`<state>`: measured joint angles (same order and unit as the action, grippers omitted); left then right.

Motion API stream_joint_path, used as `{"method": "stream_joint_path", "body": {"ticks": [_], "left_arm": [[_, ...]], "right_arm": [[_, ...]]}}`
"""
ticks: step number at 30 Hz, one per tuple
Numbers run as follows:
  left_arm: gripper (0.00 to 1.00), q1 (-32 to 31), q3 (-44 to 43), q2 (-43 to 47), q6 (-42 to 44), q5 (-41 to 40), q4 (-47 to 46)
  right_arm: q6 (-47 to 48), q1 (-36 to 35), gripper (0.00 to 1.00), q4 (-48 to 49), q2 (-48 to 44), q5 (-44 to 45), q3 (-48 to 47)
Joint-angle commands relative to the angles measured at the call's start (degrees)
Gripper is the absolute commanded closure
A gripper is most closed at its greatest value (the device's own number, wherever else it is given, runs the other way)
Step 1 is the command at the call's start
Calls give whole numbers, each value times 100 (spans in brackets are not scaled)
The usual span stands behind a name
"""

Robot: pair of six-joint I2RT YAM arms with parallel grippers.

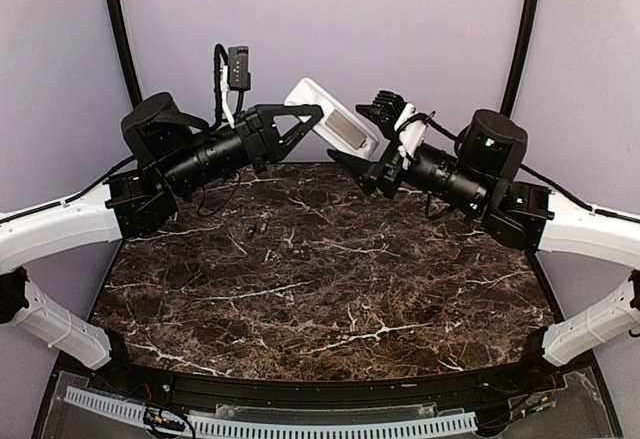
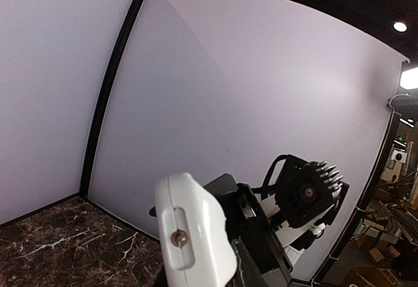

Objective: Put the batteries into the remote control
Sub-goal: Pass from the left arm to the right

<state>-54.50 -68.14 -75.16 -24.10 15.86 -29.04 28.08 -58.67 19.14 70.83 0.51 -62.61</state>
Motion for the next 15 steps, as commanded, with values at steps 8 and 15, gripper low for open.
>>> {"method": "stream_joint_path", "body": {"ticks": [8,15], "left_arm": [[100,36,98,101,-270,114,-402],[100,33,116,117,-224,-17,-255]], "right_arm": [[102,-17,52,248,5,69,47],[142,-13,90,59,-127,-25,27]]}}
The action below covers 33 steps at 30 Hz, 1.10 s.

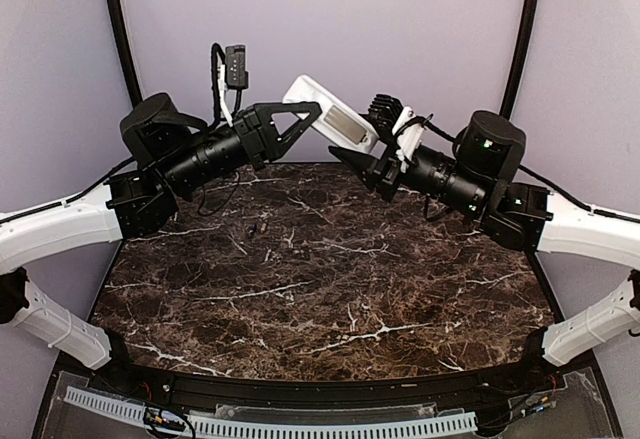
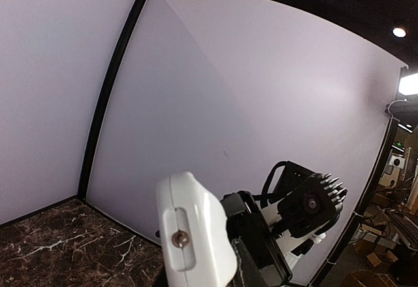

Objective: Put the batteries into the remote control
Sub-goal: Pass from the left arm to the right

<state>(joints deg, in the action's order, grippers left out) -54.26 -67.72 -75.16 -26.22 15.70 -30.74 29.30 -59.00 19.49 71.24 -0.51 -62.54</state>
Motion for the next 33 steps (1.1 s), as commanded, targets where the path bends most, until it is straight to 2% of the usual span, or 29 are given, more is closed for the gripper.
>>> {"method": "stream_joint_path", "body": {"ticks": [1,4,5,8,10,11,12,16,21,25,27,33], "left_arm": [[100,11,75,125,13,-29,-31],[96,12,73,187,220,-133,185],[88,16,79,208,270,-218,237],[74,13,88,280,484,-365,404],[57,20,92,313,589,-374,448],[52,16,93,331,625,-375,460],[44,15,93,346,716,-357,487],[27,19,93,550,1481,-179,795],[20,15,72,1075,3958,-306,2094],[10,11,156,1410,5950,-41,3767],[6,-2,157,1494,6583,129,4358],[3,-21,-113,1254,7079,5,4894]], "right_arm": [[39,15,95,-24,-186,78,7],[70,17,100,-166,-290,78,6],[99,20,100,-225,-334,78,3],[163,18,100,-408,-403,-83,-28],[194,20,100,-517,-421,-98,-56],[192,20,100,-569,-430,-98,-77],[193,16,100,-621,-432,-112,-93],[212,74,100,-1028,-422,-202,-235],[201,439,100,-2775,-283,-1261,-856],[535,583,100,-4130,-148,-1867,-1244],[720,584,100,-4604,-37,-2023,-1430],[807,571,100,-5375,369,-2306,-1936]]}}
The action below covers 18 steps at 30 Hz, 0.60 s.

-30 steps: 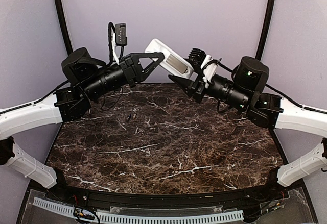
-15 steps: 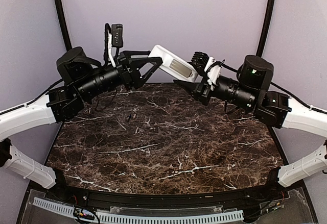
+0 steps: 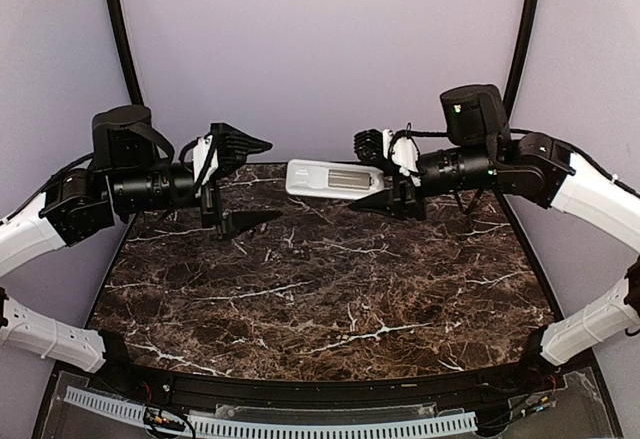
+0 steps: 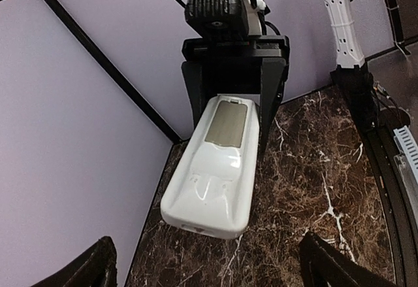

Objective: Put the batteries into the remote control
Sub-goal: Pass from the left arm to the right, then pass from the right arm to the left

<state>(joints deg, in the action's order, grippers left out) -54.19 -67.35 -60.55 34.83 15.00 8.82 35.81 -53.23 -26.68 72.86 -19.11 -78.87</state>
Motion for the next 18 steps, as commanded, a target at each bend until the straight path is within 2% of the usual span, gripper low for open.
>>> {"method": "stream_joint_path", "body": {"ticks": [1,3,7,11,14,18], "left_arm": [[3,-33,-231,-340,1005,87,977],[3,-44,-294,-486,1061,157,1010],[5,-52,-113,-529,917,379,450],[18,-58,-29,-622,579,504,9],[20,-56,-63,-687,483,561,51],[29,-58,-80,-704,416,672,64]], "right_arm": [[188,-25,100,-768,237,-504,-318],[275,-60,100,-742,262,-527,-326],[353,-98,100,-703,306,-531,-336],[365,-117,100,-640,351,-540,-339],[368,-132,100,-558,390,-512,-340],[356,-151,100,-458,432,-438,-323]]}}
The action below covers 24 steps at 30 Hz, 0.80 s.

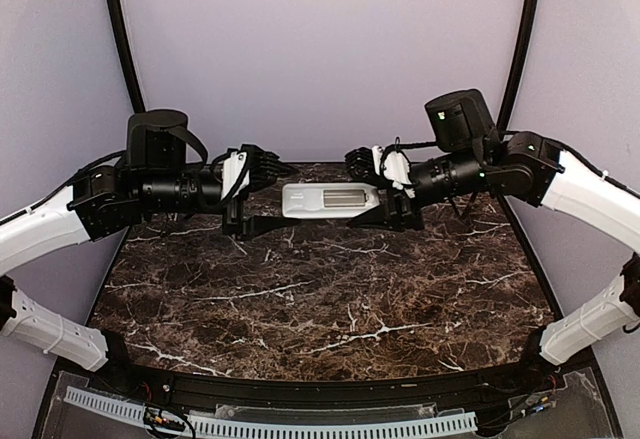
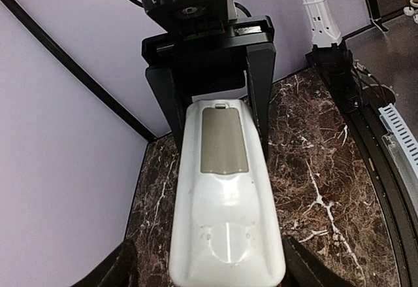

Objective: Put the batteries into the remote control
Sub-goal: Pass from the right arm to the left

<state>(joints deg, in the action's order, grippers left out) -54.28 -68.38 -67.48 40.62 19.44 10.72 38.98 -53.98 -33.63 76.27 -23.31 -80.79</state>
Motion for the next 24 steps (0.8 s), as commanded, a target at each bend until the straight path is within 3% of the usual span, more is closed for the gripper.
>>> {"method": "stream_joint_path", "body": {"ticks": [1,13,16,19,22,24], "left_arm": [[29,-50,20,-24,-196,275,-113],[40,-46,-31,-250,-403,281,-125],[53,-45,-27,-262,-468,329,-203],[60,-47,-15,-246,-513,343,-288],[74,-47,37,-225,-535,382,-368],[84,-47,77,-222,-567,370,-425]], "right_arm": [[39,-86,100,280,110,-8,-125],[41,-113,100,527,134,-63,-94],[40,-113,100,512,164,-39,-112],[41,-109,100,501,169,-3,-121],[32,-113,99,521,147,38,-112],[-15,-111,91,553,139,100,-99]]}}
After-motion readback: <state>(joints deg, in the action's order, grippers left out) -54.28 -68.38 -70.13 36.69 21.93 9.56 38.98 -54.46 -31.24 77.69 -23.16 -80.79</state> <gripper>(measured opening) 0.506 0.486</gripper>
